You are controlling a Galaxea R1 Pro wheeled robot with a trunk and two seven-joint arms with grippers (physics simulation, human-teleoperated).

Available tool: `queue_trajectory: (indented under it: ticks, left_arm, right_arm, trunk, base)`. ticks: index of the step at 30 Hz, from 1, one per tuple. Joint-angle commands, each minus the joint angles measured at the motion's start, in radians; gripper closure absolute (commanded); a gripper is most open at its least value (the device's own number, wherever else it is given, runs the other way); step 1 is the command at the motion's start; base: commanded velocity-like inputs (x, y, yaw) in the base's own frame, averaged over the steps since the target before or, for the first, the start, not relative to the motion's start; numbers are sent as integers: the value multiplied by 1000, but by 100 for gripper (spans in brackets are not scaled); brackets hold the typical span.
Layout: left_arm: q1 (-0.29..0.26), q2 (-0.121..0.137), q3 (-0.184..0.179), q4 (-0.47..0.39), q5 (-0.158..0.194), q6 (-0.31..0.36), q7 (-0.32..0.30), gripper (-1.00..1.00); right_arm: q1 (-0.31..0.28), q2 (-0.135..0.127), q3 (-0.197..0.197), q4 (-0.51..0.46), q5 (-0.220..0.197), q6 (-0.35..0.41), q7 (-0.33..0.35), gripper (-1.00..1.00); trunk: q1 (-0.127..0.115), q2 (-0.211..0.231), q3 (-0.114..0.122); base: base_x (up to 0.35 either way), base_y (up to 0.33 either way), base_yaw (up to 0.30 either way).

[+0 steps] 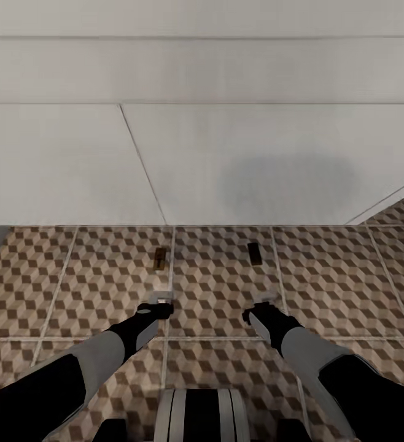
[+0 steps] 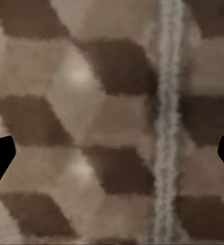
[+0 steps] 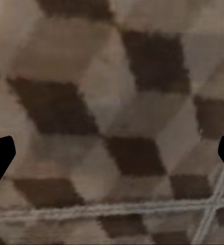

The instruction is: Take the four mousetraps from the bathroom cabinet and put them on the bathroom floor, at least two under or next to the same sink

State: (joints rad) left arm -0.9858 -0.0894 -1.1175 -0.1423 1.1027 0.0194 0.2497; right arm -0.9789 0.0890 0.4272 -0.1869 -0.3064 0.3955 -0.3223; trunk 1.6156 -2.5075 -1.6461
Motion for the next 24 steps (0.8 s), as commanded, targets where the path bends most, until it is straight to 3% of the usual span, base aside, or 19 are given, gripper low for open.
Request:
queue_trajectory:
  ticks: [1,11,24]
  left_arm:
    - [-1,0,-8,-2,6,2,6,-100]
    - [-1,0,-8,-5,6,1,6,-100]
    - [-1,0,-8,-7,5,-3,6,-100]
  right_arm:
    - [0,-1,8,-2,-9,3,-6,-100]
    - [0,-1,8,-3,-10,-21,-6,-100]
    - [0,0,8,-4,-8,-26,-6,-100]
  trunk:
    - [-1,0,0]
    - [-1,0,0]
    - [-1,0,0]
  base:
    - [-334,0,0]
    - [-290,0,0]
    - [-38,0,0]
